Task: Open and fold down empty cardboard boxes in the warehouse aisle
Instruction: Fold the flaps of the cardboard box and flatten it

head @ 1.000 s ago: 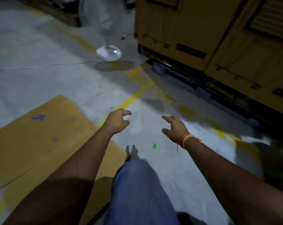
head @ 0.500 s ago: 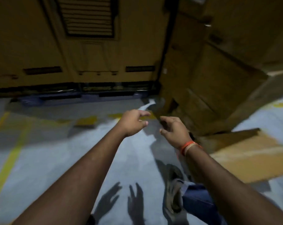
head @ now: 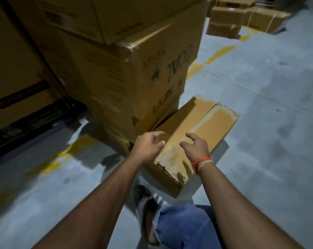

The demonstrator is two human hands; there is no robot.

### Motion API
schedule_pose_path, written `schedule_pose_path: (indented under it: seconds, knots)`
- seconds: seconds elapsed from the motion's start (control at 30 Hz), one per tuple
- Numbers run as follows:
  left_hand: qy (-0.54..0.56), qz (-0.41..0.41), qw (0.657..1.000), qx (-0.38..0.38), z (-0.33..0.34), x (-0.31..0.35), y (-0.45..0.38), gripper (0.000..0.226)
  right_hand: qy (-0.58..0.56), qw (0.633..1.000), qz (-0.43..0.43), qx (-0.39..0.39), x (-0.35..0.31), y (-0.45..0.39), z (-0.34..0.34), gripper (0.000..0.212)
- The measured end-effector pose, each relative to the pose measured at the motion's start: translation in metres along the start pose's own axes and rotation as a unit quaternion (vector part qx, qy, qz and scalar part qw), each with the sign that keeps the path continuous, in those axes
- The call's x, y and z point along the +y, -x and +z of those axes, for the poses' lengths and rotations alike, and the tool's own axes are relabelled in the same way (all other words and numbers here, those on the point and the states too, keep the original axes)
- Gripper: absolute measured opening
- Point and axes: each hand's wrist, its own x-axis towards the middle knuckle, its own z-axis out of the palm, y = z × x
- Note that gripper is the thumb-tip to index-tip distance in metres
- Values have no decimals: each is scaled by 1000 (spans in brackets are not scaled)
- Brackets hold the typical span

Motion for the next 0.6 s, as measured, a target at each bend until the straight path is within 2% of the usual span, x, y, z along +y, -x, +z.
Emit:
schedule_pose_path:
  seconds: [0.07, 0.2, 0.37, 0.43, 0.5, 0.6]
  knots:
    - [-22, -10, 1000, -15, 23, 1, -27, 48, -12, 998, 57, 26, 19, -24, 2, 57]
    - [-70, -28, 997, 1, 56, -9, -82, 61, 7, 988, 133, 81, 49, -62, 11, 68]
    - [-73, -117, 990, -29, 74, -43, -150, 75, 4, 981, 173, 87, 85, -95, 40, 88]
    - [-117, -126, 984, -42, 78, -60, -175, 83, 32, 980, 185, 71, 97, -101, 51, 94]
    - [-163, -123, 978, -50, 85, -72, -199, 82, 79, 976, 193, 67, 106, -107, 60, 97]
    - [-229, -126, 960, -102, 100, -79, -223, 95, 117, 971, 188, 85, 114, -111, 68, 96]
